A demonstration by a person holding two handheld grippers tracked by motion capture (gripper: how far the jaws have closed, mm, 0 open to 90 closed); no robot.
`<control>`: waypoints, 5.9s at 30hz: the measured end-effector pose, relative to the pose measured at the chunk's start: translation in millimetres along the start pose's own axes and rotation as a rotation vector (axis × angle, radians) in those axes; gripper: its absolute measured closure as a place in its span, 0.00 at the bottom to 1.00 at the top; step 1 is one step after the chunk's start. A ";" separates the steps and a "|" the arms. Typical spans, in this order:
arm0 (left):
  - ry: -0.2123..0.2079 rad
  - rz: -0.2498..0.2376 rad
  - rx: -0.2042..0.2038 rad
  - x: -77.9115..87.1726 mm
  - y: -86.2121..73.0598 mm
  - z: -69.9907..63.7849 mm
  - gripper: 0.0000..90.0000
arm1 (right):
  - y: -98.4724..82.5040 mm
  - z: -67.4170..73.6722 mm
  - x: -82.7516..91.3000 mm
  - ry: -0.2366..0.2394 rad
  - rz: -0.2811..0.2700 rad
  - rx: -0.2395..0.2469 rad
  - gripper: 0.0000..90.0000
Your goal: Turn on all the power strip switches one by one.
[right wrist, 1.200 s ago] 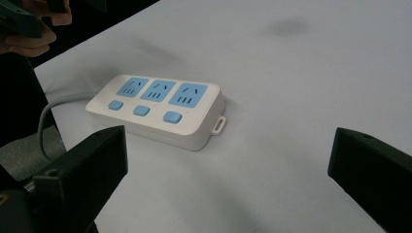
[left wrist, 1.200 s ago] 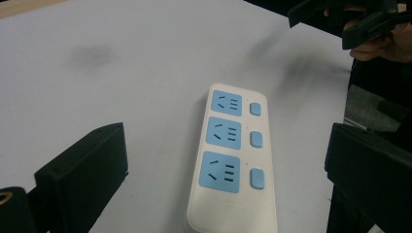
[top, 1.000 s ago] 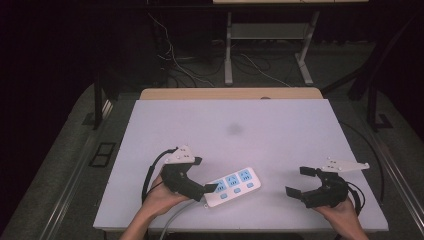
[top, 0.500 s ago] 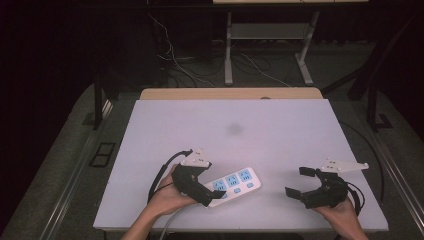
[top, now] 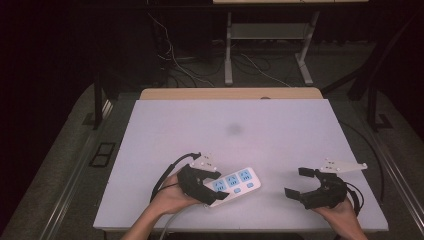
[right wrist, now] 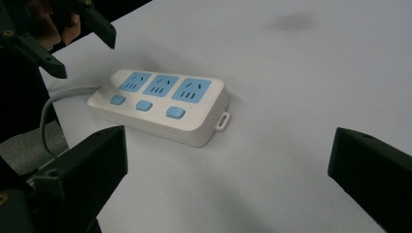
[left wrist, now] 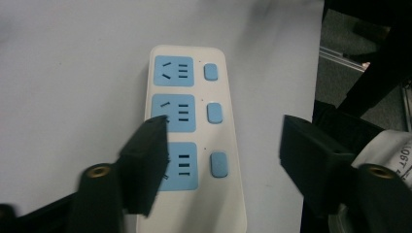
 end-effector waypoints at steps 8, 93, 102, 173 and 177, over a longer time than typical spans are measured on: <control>-0.029 0.032 -0.021 -6.8 0.3 0.6 0.81 | -0.6 0.4 -1.3 0.003 0.010 0.005 0.01; -0.057 0.140 -0.029 -37.8 -9.2 6.3 0.99 | -1.0 -1.8 0.9 -0.017 0.004 0.020 0.01; -0.059 0.147 -0.058 -34.6 -6.0 2.1 0.99 | -0.9 -2.2 0.7 -0.016 0.003 0.018 0.01; -0.098 0.207 -0.122 -63.9 31.1 8.2 0.99 | -1.0 -1.8 1.5 -0.012 0.006 0.022 0.01; -0.100 0.206 -0.117 -64.1 30.8 8.9 0.99 | -1.0 -1.8 1.6 -0.013 0.006 0.021 0.01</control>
Point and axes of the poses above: each handheld gripper's, and its own axes: x roughly backward along the jaws, y roughly out of its top, z roughly to its left, the point moved 3 cm from there along -x, roughly forward along the jaws, and after that the axes turned 4 degrees about z, right-handed, at the moved point
